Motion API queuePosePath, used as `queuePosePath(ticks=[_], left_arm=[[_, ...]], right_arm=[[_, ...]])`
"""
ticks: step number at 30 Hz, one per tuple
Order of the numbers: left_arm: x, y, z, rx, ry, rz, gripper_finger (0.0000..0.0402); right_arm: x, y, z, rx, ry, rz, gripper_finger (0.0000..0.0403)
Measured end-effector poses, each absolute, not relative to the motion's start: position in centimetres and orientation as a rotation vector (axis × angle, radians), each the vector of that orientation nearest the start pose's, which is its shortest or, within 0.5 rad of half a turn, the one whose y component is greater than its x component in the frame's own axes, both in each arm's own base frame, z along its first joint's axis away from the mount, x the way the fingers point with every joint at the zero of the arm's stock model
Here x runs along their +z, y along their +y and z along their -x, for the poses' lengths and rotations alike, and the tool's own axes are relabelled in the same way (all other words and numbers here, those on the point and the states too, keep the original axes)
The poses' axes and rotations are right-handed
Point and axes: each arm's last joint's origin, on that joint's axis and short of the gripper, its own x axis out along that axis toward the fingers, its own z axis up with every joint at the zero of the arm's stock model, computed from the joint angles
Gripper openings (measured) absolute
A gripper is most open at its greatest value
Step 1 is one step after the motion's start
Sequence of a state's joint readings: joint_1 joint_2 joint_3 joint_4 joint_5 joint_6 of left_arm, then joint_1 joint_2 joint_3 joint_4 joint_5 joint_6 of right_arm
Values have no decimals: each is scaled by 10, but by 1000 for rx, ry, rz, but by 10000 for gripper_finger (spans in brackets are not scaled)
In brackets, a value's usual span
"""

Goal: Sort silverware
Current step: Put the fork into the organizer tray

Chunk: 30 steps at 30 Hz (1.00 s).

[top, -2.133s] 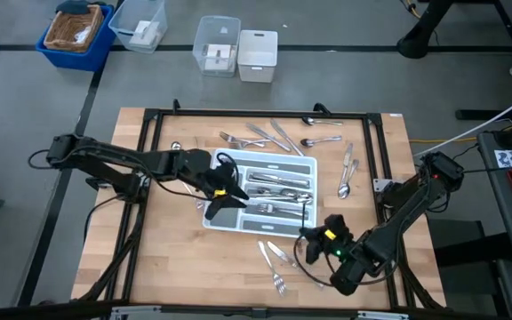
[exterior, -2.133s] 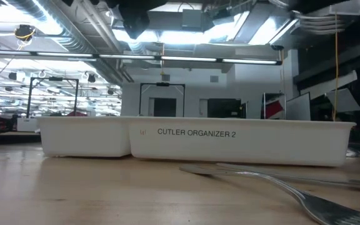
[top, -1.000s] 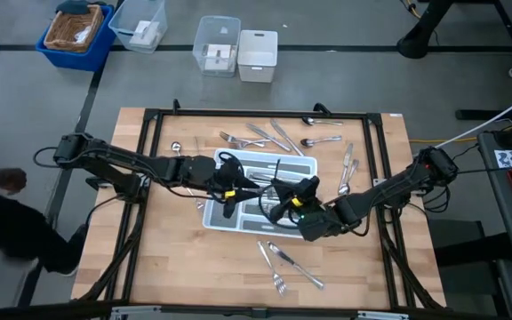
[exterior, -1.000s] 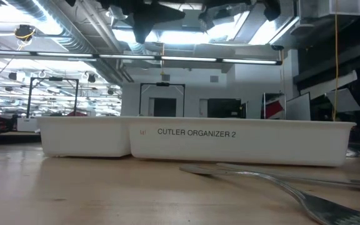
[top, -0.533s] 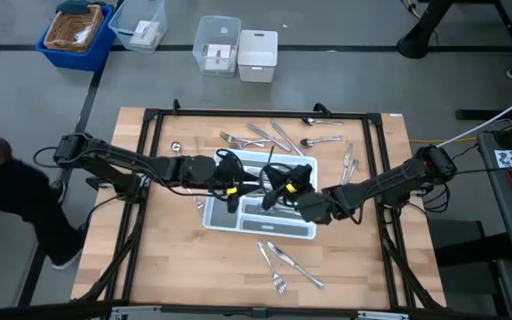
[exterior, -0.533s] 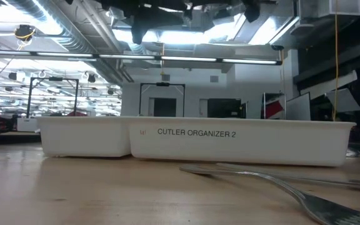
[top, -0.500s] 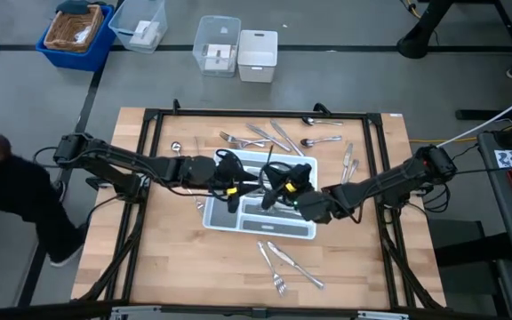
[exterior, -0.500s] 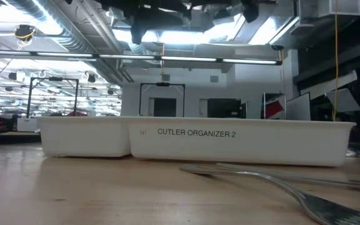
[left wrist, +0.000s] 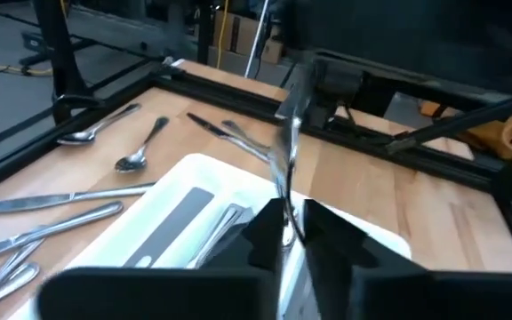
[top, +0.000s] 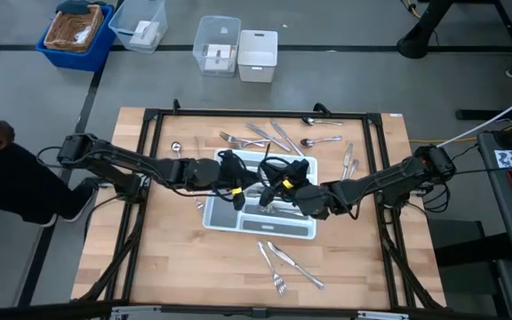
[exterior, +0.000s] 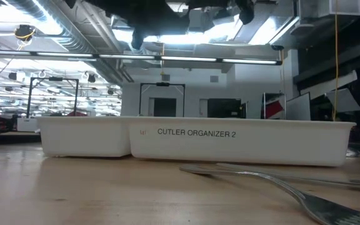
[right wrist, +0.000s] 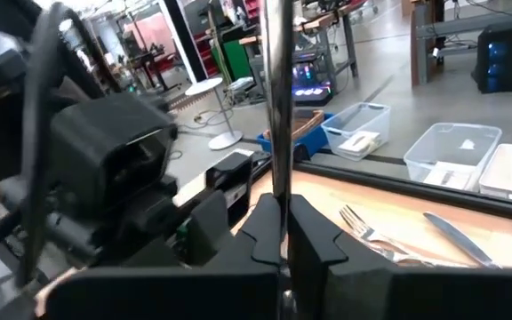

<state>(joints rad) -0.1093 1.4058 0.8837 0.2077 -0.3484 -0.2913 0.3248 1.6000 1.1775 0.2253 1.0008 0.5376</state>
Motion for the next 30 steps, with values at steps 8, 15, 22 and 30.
queuePosePath(ticks=[8, 15, 22, 30], left_arm=[[261, -24, -309, 286, 287, 205, 4], [261, -21, -309, 287, 300, 174, 1], [253, -18, -307, 278, 391, 106, 0], [234, -13, -303, 254, 562, 94, 0]], right_arm=[[304, 92, -347, -683, -1, -346, 6], [305, 93, -348, -632, -3, -375, 65], [329, 90, -329, -498, 43, -376, 137], [369, 74, -270, -324, 163, -373, 146]])
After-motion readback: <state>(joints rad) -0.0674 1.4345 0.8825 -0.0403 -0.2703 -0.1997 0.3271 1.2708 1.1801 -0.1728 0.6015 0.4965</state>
